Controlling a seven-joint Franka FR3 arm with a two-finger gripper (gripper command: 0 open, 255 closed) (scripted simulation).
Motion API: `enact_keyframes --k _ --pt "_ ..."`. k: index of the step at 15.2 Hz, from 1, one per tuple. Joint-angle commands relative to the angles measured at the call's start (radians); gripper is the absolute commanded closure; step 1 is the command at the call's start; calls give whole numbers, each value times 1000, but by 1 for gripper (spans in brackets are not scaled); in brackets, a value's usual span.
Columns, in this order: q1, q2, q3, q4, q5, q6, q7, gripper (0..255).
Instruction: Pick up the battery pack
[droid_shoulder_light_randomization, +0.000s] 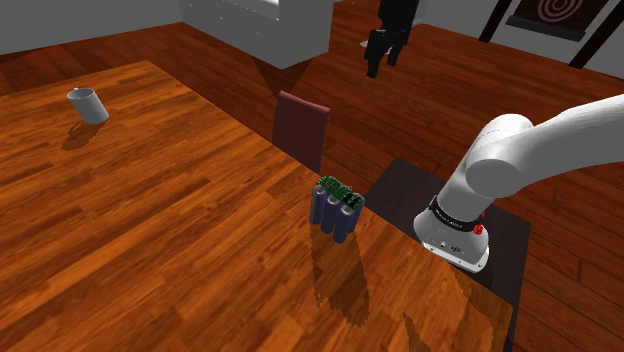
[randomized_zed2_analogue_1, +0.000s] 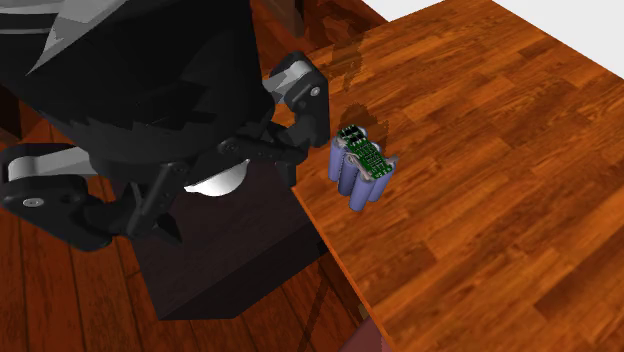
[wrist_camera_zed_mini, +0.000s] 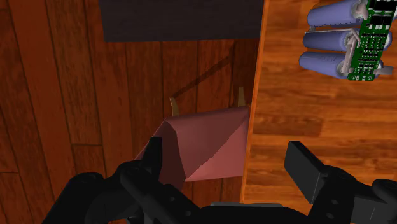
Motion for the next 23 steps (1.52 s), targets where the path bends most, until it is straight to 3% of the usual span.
enact_keyframes --k 1,13,22,23 --pt "0 0 0 0 0 0 0 0" --pt "111 -121 152 -292 268 159 232 0" --pt "243 -86 318 -411 526 354 403 0" --pt "245 -81 322 -421 532 369 400 0"
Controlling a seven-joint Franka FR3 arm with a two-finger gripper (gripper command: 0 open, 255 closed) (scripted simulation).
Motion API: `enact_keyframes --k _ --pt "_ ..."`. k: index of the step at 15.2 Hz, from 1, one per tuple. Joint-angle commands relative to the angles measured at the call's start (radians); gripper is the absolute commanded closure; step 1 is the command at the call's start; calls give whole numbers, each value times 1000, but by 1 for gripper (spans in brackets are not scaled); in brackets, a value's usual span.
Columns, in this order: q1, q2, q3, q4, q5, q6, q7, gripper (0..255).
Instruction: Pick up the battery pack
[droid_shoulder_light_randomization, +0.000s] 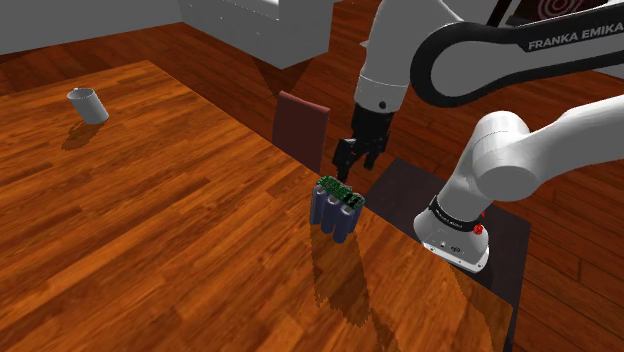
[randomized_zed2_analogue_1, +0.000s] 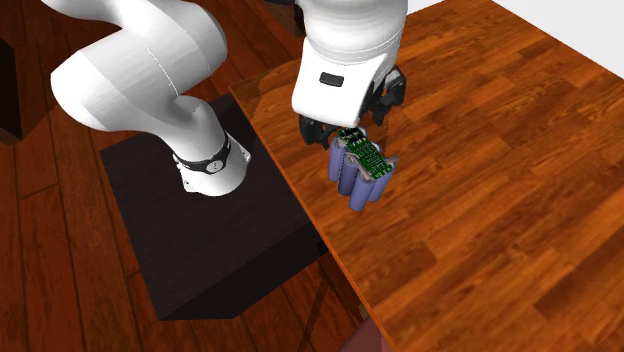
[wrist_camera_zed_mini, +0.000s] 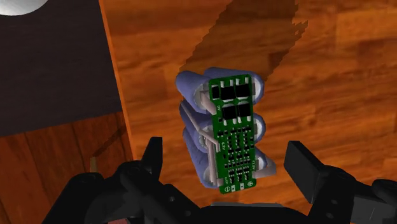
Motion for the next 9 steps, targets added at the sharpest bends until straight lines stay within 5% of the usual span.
enact_keyframes --k 1,9 --pt "13 16 20 -16 27 36 10 0" --pt "23 58 45 -69 61 128 -12 0"
